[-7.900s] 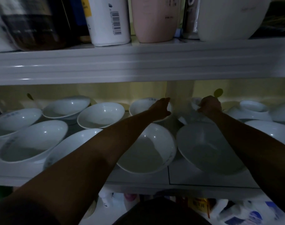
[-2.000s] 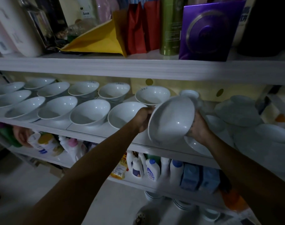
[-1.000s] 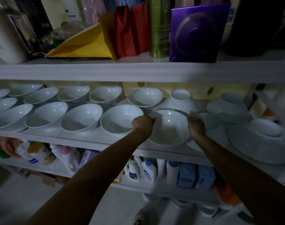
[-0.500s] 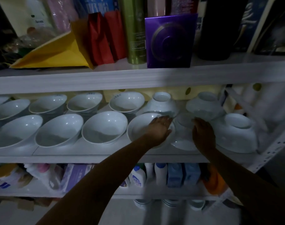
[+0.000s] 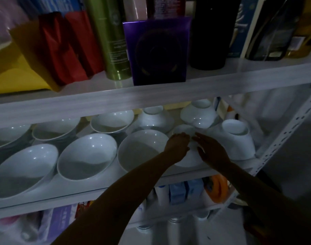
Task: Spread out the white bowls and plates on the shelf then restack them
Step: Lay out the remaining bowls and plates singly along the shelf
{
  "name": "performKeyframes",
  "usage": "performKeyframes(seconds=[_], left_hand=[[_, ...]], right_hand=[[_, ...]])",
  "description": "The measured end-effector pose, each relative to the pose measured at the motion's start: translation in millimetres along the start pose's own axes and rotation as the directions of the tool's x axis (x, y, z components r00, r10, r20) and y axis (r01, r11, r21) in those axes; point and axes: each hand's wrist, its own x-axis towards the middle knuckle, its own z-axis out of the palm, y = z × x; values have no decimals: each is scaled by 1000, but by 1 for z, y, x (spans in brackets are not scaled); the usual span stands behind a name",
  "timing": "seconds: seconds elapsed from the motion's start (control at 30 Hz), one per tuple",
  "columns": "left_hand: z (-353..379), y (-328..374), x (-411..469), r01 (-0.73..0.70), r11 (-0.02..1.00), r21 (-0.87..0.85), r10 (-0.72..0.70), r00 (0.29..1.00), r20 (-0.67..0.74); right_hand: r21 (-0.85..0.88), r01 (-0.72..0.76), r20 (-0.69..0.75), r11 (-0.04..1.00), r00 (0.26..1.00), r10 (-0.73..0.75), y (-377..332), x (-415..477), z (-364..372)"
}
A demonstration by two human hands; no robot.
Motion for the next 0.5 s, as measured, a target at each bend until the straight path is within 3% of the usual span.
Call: performKeyframes(seconds=[0.23, 0.33, 0.5], left_hand=[[2, 5, 2, 57, 997, -46, -59, 997, -41], [2, 12, -3, 62, 997, -46, -65, 996, -69], [4, 29, -15, 1, 1000, -1, -1, 990, -144]], right_hand=[[-10, 111, 52, 994, 993, -110, 18, 10, -4], [-7, 253, 14, 968, 967, -252, 34, 14, -3], [126, 387, 26, 913, 919, -393, 56, 13, -1]])
